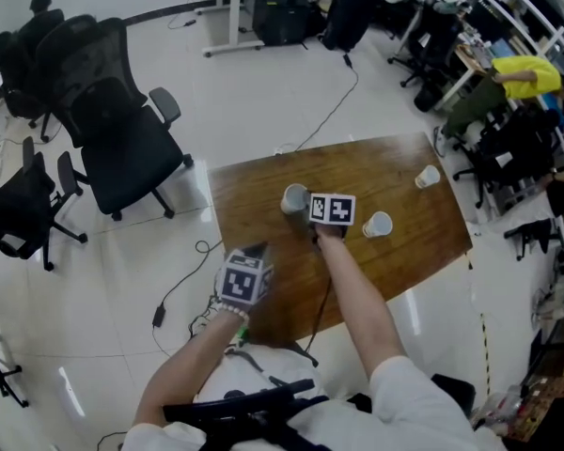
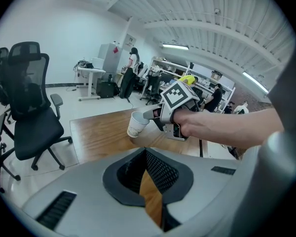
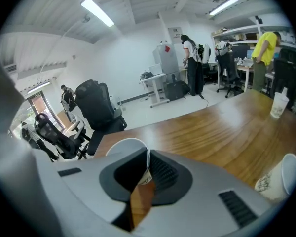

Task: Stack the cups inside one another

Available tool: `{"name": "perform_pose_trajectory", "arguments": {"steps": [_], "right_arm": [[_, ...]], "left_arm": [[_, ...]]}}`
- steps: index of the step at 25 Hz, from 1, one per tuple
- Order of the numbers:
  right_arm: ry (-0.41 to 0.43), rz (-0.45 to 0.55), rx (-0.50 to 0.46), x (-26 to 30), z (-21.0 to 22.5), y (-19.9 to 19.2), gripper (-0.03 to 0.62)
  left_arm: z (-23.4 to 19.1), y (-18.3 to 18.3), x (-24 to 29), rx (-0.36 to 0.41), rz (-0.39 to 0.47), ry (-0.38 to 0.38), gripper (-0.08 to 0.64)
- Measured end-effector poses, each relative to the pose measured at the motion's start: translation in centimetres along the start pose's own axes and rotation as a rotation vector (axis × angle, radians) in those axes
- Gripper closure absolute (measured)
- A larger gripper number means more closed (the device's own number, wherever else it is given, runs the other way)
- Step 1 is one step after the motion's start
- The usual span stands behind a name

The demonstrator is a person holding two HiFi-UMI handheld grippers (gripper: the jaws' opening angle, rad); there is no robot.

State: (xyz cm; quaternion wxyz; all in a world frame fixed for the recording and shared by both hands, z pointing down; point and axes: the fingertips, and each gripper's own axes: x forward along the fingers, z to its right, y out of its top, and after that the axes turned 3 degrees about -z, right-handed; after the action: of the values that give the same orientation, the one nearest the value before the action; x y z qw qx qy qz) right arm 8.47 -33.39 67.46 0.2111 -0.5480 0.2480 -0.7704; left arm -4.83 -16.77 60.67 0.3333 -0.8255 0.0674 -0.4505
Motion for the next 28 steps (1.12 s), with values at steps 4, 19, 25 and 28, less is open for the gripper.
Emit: {"name": "perform_pose_trajectory", "arguments": {"steps": [4,19,25,28], "right_arm": [[0.01,0.049,0.019,-2.3,0.6,0.7,0.568],[-0.143,0.179,0.095,-14.9,10.4,0.8,0.569],[-0.24,0.179,0.1,-19.6,16.2,-0.3,0.569],[-0.273,0.175,0.102,-21.0,18.3,-0.6,0.569]], "left_arm": [[1.3,1.3,0.0,0.036,0.046,-0.032,0.569],[9.9,1.7,3.4,0.206,-0.022,-0.202,0.569],[13.8,1.0,4.8,0.265,-0.057,-0.255,0.569],[15.0,1.1,5.3,0.274,-0.052,-0.267,0.569]]}}
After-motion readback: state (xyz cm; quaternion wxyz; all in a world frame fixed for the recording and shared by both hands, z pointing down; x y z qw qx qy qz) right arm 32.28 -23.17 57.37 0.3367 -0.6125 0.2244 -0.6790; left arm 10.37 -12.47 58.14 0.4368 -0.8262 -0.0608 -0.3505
